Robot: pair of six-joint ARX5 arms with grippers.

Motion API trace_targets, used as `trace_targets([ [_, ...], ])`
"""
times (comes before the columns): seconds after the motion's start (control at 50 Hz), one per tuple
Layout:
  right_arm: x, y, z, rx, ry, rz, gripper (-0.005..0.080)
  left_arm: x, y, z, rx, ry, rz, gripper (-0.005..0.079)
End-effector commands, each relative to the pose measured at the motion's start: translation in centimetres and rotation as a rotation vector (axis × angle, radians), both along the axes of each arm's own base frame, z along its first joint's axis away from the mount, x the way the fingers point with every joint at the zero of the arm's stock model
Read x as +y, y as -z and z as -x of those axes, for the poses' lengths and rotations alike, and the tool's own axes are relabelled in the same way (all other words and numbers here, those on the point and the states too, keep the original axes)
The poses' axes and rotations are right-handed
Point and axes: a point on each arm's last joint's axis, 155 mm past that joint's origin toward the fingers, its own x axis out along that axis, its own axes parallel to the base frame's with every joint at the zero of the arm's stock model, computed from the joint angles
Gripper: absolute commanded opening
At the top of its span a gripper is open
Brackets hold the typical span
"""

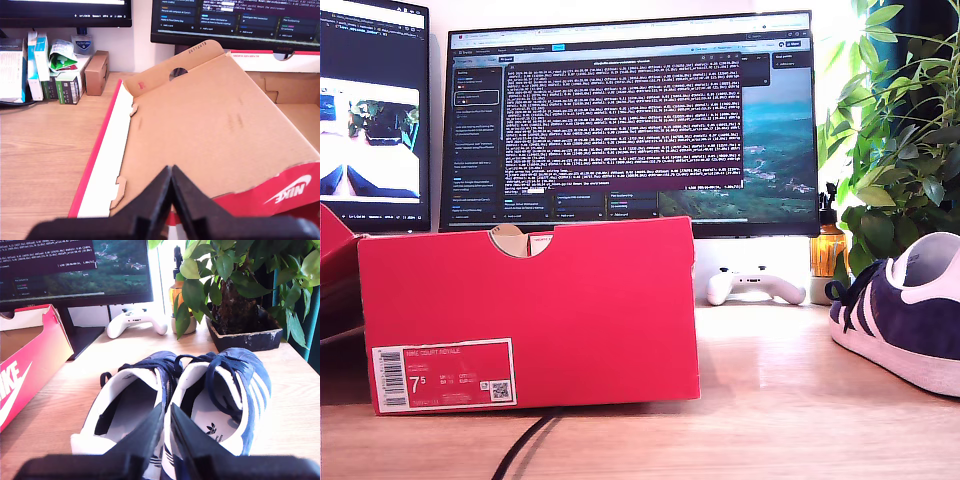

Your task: Pack the blue shoes by picking the first shoe and placing it inside the red shoebox, left side, then picking and rotating the second shoe and placing it in the shoebox

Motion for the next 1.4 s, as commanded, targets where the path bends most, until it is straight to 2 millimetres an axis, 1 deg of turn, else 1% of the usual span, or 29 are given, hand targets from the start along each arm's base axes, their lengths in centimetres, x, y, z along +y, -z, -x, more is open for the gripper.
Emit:
trace_targets([
  [0.0,0.0,0.6,-0.1,0.004,0.001,-0.002,-0.0012,0.9,1.7,0.0,0.038,-0.037,0.002,-0.0019],
  [0.36,0.0,0.6,-0.1,0.004,0.001,-0.002,-0.0012,0.9,1.7,0.0,0.038,-0.037,0.002,-0.0019],
  [0.48,0.0,0.6,-0.1,0.005,0.0,-0.013,-0.0012,0.7,1.4,-0.1,0.025,-0.027,0.013,-0.0019],
  [0.58,0.1,0.4,-0.1,0.006,0.009,-0.084,-0.0012,-0.3,1.1,0.0,0.02,0.014,0.072,-0.0019],
  [0.66,0.1,0.2,-0.1,0.005,0.024,-0.202,-0.0012,-1.0,1.0,0.0,0.029,0.035,0.175,-0.0019],
  [0.72,0.1,-0.2,-0.2,-0.004,0.032,-0.273,-0.0012,-1.6,0.8,0.1,0.031,0.065,0.209,-0.0019],
  [0.78,0.0,-0.6,-0.2,-0.014,0.037,-0.326,-0.0012,-2.2,0.1,0.1,0.014,0.092,0.241,-0.0019],
  [0.86,0.1,-1.0,-0.2,-0.019,0.048,-0.453,-0.0012,-2.7,-1.6,0.3,-0.03,0.126,0.234,-0.0019],
  [0.92,0.1,-1.1,-0.2,-0.019,0.053,-0.504,-0.0012,-2.7,-3.4,0.4,-0.073,0.137,0.198,-0.0019],
  [1.0,0.1,-1.6,-0.3,-0.035,0.05,-0.526,-0.0012,-2.7,-6.4,0.9,-0.141,0.147,0.155,-0.0019],
  [1.02,0.1,-1.8,-0.3,-0.044,0.047,-0.525,-0.0012,-2.7,-7.5,1.1,-0.165,0.15,0.139,-0.0019],
  [1.08,0.1,-2.6,-0.3,-0.07,0.043,-0.56,-0.0012,-2.7,-9.7,1.7,-0.202,0.154,0.116,-0.0019],
  [1.12,0.1,-3.2,-0.3,-0.094,0.035,-0.579,-0.0012,-2.7,-10.8,2.2,-0.206,0.155,0.105,-0.0019],
  [1.16,0.6,-3.8,-0.2,-0.106,0.004,-0.586,-0.0012,-2.6,-11.6,2.7,-0.198,0.156,0.082,-0.0019],
  [1.22,1.2,-4.1,-0.1,-0.098,-0.032,-0.591,-0.0012,-2.7,-12.2,3.4,-0.167,0.161,0.039,-0.0019],
  [1.26,1.7,-4.0,0.0,-0.076,-0.053,-0.594,-0.0012,-3.0,-12.2,3.8,-0.136,0.185,-0.01,-0.0019],
  [1.32,2.3,-3.4,0.2,-0.024,-0.073,-0.6,-0.0012,-3.5,-11.5,4.3,-0.066,0.229,-0.078,-0.0019],
  [1.38,3.0,-2.7,0.6,0.037,-0.091,-0.608,-0.0012,-4.0,-10.3,4.9,0.02,0.283,-0.163,-0.0019],
])
